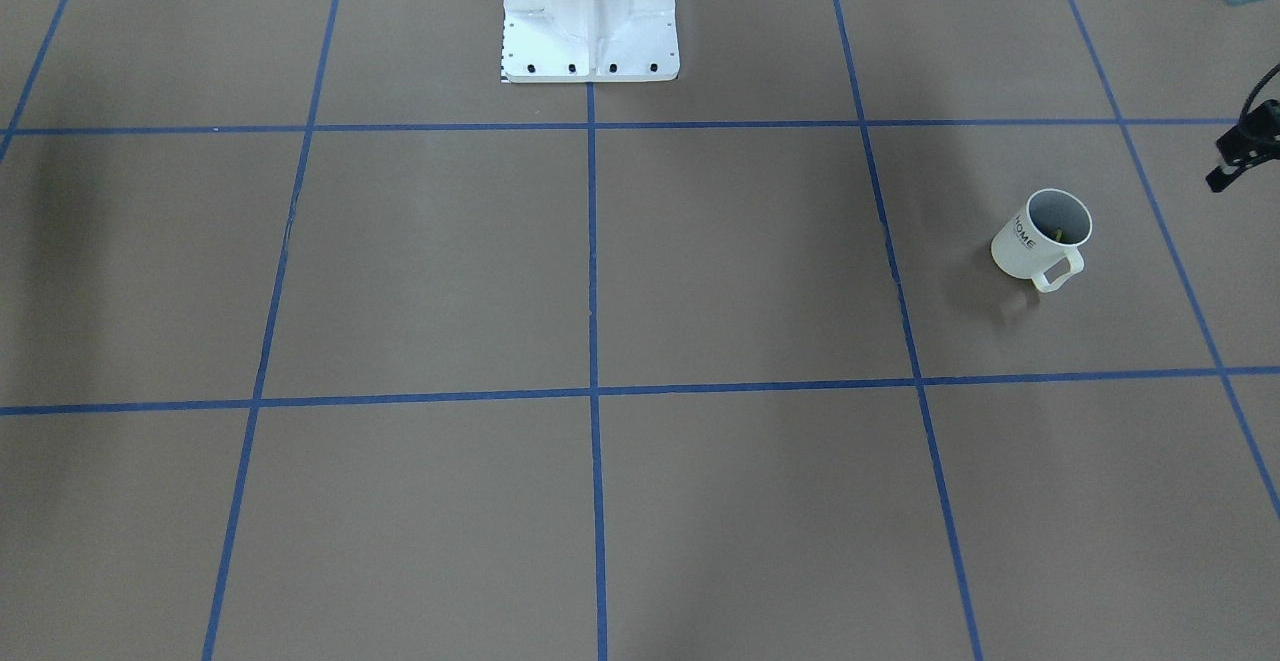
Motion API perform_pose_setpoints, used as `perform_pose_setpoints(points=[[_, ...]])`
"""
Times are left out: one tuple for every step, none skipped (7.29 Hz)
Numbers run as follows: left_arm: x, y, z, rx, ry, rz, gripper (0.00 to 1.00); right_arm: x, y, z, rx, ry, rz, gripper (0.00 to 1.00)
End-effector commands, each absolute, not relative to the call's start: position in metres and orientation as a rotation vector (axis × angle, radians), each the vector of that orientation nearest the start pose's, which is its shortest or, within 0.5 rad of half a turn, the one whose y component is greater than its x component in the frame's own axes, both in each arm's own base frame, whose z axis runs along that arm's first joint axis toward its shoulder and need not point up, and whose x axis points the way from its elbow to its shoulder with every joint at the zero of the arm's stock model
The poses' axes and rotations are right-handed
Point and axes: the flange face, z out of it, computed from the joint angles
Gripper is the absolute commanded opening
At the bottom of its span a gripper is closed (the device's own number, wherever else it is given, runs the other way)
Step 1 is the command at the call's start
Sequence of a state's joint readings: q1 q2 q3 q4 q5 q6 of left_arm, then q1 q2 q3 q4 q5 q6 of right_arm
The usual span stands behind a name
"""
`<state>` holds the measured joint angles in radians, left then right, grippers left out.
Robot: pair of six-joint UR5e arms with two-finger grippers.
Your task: Left arm hands cup to right arm to dump lemon
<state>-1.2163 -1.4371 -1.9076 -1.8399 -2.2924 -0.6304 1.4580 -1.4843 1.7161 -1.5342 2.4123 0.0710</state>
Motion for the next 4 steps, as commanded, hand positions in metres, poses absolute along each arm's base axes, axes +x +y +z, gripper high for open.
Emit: perform_pose_setpoints(points=[[0.147, -0.436, 0.535, 0.048, 0.787, -0.108, 1.0, -0.003, -0.536, 0.53, 0.183, -0.858, -0.155, 1.0], [0.152, -0.437, 0.545, 0.047, 0.79, -0.103, 1.0, -0.003, -0.536, 0.53, 0.182, -0.861, -0.154, 1.0], [0.163, -0.438, 0.557, 0.041, 0.791, -0.082, 1.0, -0.003, -0.536, 0.53, 0.182, -0.861, -0.154, 1.0], [0.176, -0.436, 0.564, 0.034, 0.794, -0.056, 1.0, -0.003, -0.536, 0.529, 0.184, -0.861, -0.157, 1.0]])
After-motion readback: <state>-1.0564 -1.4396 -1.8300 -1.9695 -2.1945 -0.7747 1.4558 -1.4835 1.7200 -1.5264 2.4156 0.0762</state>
